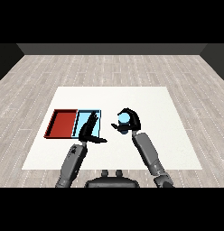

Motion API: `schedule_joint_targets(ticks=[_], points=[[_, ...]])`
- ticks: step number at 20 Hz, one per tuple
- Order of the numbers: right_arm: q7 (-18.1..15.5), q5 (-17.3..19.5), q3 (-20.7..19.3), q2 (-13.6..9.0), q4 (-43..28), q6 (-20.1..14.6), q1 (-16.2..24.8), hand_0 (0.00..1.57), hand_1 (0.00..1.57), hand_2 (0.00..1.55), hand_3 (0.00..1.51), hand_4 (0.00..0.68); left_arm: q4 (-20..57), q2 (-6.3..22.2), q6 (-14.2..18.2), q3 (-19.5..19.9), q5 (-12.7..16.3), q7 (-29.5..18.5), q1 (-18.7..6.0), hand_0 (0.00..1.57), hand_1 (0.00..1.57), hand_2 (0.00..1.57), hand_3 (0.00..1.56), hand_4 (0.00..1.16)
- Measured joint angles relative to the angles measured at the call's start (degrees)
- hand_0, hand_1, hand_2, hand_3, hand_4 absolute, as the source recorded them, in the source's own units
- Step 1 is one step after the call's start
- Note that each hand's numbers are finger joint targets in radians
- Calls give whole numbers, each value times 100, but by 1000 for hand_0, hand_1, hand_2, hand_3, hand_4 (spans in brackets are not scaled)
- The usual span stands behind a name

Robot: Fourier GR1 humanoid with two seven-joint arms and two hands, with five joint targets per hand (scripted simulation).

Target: Pick the blue can and put it in the blue box

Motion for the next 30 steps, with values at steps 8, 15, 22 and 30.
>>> schedule_joint_targets(ticks=[8,15,22,30], points=[[47,6,266,20,-22,-35,-161,1422,1422,1462,1426,625,548,-1,497,-517,-74,-209,-353,0,0,0,0,0],[217,89,502,24,-282,-107,-126,1432,1432,1462,1423,614,1122,-2,857,-915,226,-420,-691,0,0,0,0,0],[162,51,802,25,-324,-272,-129,1434,1434,1459,1418,626,1343,0,963,-1111,347,-606,-776,0,0,0,0,0],[-10,-91,1139,19,-313,-381,-39,1482,1482,1467,1418,607,1813,-2,1236,-1411,704,-903,-1156,0,0,0,0,0]])
